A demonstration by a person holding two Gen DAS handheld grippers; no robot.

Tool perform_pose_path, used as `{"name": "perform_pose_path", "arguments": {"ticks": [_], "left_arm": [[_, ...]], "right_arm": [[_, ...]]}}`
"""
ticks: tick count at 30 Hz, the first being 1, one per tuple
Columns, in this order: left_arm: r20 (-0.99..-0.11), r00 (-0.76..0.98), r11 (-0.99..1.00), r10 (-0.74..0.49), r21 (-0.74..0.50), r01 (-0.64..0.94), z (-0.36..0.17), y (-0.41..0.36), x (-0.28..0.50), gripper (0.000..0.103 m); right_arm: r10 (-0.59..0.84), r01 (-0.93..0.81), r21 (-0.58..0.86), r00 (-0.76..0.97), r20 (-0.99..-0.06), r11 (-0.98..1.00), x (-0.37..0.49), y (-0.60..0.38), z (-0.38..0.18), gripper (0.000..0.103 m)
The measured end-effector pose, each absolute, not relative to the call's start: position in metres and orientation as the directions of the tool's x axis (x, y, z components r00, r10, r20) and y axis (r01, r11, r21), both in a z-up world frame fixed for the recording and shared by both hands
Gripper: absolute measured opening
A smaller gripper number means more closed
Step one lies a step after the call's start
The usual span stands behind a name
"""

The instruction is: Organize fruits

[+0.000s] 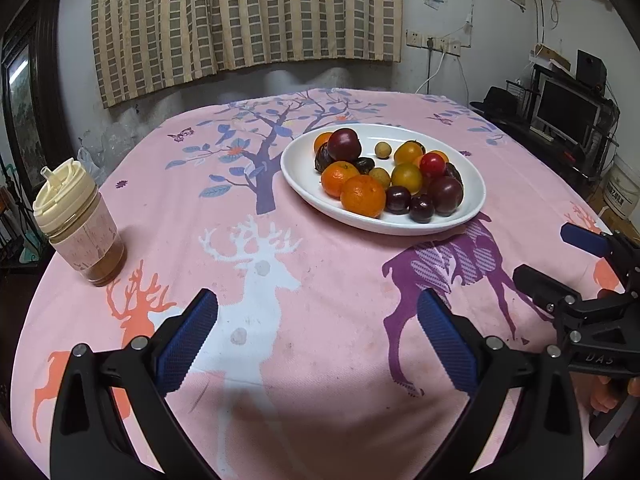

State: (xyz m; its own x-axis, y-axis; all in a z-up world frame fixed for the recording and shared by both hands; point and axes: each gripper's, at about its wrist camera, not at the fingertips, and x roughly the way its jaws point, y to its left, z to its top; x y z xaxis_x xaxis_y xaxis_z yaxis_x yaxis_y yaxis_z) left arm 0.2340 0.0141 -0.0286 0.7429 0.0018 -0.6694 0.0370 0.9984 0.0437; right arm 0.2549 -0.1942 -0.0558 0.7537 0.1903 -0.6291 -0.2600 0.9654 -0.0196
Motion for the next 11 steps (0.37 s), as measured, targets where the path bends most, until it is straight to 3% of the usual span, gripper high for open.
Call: {"name": "perform_pose_path", "arguments": {"ticks": [11], "left_arm": [[-0.665, 0.747, 0.999, 0.01, 0.045, 0.027, -0.0276, 0.0163, 0.2337, 0.098]], "right_arm": [[0.186, -0.257, -0.021, 0.751, -0.634, 0.966, 0.2554, -0.1946, -0.0573, 0.099]]}}
